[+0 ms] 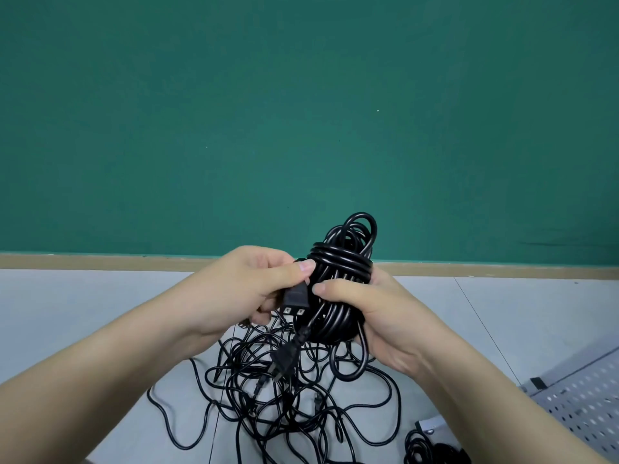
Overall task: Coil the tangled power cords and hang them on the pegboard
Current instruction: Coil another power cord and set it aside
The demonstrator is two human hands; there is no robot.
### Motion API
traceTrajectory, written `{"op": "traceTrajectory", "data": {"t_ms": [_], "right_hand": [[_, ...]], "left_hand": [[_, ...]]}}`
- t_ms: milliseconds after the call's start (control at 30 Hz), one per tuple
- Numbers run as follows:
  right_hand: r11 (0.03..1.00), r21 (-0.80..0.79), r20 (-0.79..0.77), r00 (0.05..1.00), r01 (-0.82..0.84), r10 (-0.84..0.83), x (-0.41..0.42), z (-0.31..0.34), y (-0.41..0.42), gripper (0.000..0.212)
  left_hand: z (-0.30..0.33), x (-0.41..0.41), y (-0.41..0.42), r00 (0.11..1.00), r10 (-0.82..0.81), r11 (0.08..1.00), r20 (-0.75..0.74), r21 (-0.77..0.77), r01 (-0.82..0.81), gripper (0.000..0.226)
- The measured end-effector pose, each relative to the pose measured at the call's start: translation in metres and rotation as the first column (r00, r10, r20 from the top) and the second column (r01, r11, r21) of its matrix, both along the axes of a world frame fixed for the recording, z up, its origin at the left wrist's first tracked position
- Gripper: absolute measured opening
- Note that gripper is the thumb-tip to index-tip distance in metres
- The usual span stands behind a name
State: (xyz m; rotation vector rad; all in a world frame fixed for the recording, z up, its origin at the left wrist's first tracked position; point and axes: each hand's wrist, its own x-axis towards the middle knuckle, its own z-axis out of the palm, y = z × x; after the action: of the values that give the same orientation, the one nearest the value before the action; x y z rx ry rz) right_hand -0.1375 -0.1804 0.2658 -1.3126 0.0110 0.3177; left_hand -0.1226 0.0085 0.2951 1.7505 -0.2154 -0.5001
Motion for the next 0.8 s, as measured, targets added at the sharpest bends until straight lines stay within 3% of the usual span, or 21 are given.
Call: {"op": "traceTrajectory", "data": {"t_ms": [233, 367, 500, 667, 800], "right_hand": [[0.998, 0.069, -0.121, 0.993, -0.001, 0.010, 0.005, -0.001, 0.000, 0.038], [0.998, 0.007, -0.103, 0.993, 0.061, -0.060, 0.004, -0.003, -0.001, 0.040], [0.994, -0.071, -0.079, 0.993, 0.080, -0.085, 0.001, -0.005, 0.000, 0.050], [0.976, -0.185, 0.011, 0.993, 0.116, -0.116, -0.005, -0.005, 0.000, 0.016], [0.982, -0.170, -0.014, 0.997, 0.077, -0.080, -0.006, 0.000, -0.001, 0.021]], "left_hand": [[-0.006, -0.004, -0.010, 0.999, 0.043, 0.985, -0.017, -0.165, -0.045, 0.031], [-0.006, -0.002, -0.011, 1.000, -0.010, 0.992, 0.009, -0.123, 0.011, 0.035], [-0.005, -0.001, -0.008, 0.997, -0.072, 0.996, 0.012, -0.043, 0.073, 0.023], [-0.004, -0.003, -0.007, 0.993, -0.119, 0.993, 0.023, 0.011, 0.119, 0.025], [-0.008, -0.003, -0.010, 0.995, -0.094, 0.996, 0.030, -0.003, 0.094, 0.028]]}}
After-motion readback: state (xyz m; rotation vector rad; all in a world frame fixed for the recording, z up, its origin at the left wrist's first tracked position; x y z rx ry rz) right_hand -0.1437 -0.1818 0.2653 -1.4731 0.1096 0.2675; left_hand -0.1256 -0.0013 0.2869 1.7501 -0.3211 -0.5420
